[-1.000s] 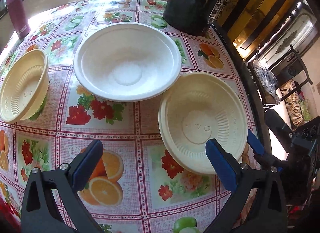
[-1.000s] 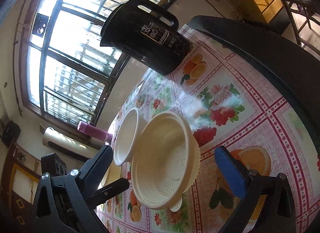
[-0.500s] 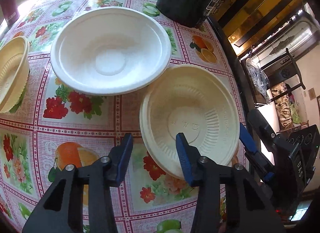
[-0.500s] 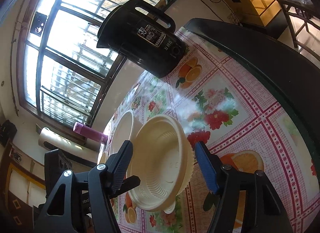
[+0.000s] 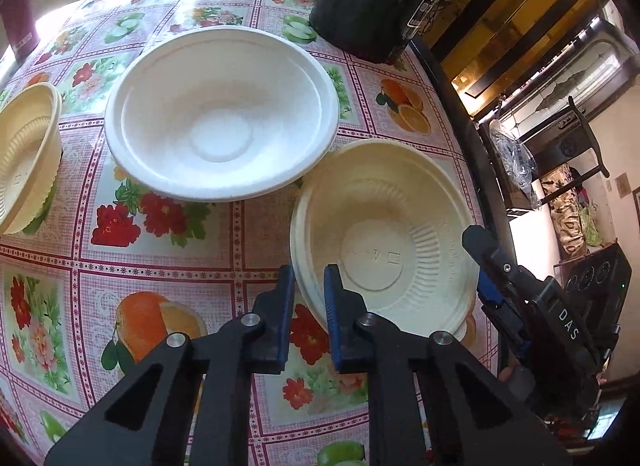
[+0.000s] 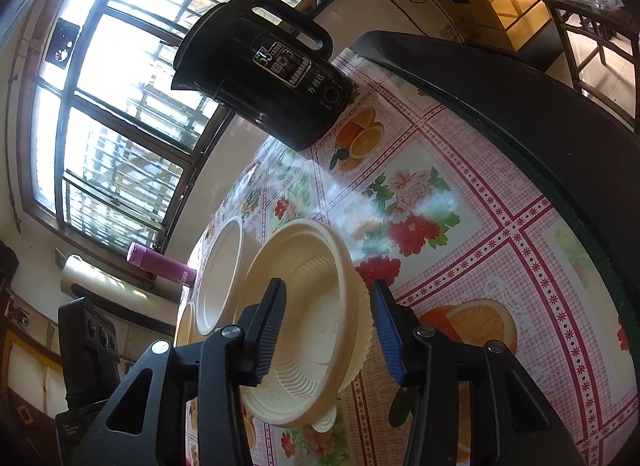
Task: Organize plates and bowls
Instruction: 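Close both grippers on the beige ribbed bowl rim, then lift the beige bowl and carry it toward the red plate stack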
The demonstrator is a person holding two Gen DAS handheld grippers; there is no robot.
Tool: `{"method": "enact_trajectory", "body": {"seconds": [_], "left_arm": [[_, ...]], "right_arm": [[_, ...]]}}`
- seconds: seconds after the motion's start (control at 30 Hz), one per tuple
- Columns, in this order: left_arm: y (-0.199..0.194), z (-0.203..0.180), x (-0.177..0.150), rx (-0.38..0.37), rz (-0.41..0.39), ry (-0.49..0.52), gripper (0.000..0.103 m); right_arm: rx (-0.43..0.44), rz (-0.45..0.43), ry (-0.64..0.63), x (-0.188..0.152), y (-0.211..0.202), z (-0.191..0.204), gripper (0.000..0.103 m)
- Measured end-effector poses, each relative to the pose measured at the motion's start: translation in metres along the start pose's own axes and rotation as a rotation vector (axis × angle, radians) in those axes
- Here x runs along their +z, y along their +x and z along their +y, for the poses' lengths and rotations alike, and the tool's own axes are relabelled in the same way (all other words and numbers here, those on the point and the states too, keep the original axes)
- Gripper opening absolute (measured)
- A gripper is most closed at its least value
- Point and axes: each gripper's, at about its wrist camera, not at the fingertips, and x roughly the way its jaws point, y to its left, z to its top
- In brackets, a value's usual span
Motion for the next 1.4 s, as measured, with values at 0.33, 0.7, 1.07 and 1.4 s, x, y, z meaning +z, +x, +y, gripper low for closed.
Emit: {"method": "enact_trajectory", "body": {"seconds": [0.33, 0.7, 1.07, 1.4], "left_arm": [[-0.001, 0.002, -0.001, -0.01, -0.009, 0.003, 0.012], [-0.006, 0.009, -0.009, -0.053, 0.003, -0.015, 0.012], [-0.033, 0.023, -0.036, -0.086, -0.017, -0.02, 0.012], [-0.074, 0.053, -0.079, -0.114, -0.074, -0.018, 0.012]], "right_arm": [[-0.068, -0.007, -0.042, 0.0, 0.002, 0.004, 0.009], [-0.075, -0.003, -0.037, -0.004, -0.004, 0.004, 0.009], [-0.071, 0.003, -0.068, -0.037, -0.029, 0.017, 0.009], [-0.066, 0.007, -0.103, -0.097, -0.055, 0.04, 0.009]]}}
